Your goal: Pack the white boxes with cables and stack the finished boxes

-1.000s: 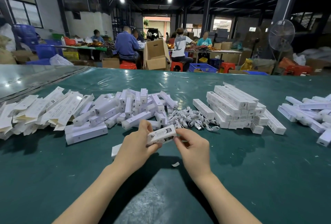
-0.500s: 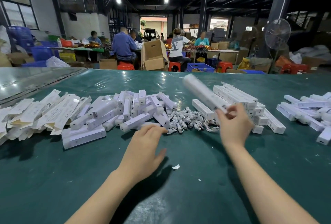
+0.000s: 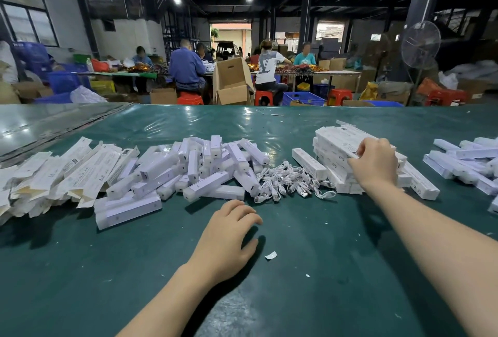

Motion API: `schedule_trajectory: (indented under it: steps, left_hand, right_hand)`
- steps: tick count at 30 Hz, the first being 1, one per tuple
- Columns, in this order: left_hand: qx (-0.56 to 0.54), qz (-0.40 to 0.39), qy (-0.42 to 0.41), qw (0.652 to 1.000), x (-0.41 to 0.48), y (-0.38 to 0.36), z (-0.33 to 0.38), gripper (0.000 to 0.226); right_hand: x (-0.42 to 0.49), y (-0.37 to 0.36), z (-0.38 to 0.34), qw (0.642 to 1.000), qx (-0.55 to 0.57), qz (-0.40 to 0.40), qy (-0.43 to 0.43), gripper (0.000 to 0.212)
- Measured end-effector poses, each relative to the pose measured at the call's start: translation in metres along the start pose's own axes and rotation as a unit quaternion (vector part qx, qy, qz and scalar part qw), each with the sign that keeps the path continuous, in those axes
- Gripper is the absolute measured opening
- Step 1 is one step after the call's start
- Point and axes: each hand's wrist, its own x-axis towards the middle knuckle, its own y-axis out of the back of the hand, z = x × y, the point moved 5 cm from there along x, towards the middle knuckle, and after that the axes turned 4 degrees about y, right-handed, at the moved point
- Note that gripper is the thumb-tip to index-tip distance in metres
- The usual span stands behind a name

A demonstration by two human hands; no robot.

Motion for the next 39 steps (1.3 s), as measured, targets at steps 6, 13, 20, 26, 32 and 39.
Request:
schedule_trajectory:
  steps: [6,13,20,26,32,39]
  left_hand:
    - [-0.008,-0.005,0.006,1.000,-0.001,-0.001,-0.004,0.026]
    - [-0.005,-0.004,0.001,1.000,-0.001,-0.003,-0.003,0.023]
    - [0.041,0.074,0.138,0.987,0.002,0.019,-0.038,0.029]
    - [0.098,0.093,0.497,0.857,-0.039,0.063,-0.142,0.046]
    - [0.011,0.183,0.564,0.805,-0.063,0.079,-0.176,0.046]
    - [-0.043,0.168,0.582,0.794,-0.055,0.084,-0.199,0.052]
  right_hand:
    - [-0.002,0.001,0.000,0.999,-0.022,0.010,-0.031,0.018]
    - [-0.014,-0.005,-0.013,0.998,0.020,0.001,-0.054,0.029]
    - [-0.106,-0.045,-0.041,0.941,0.324,-0.072,-0.068,0.028]
    - [-0.138,-0.050,-0.048,0.924,0.335,-0.182,-0.037,0.036]
    - [-0.141,-0.047,-0.052,0.925,0.313,-0.214,-0.016,0.033]
    - [-0.140,-0.049,-0.056,0.929,0.282,-0.238,0.009,0.033]
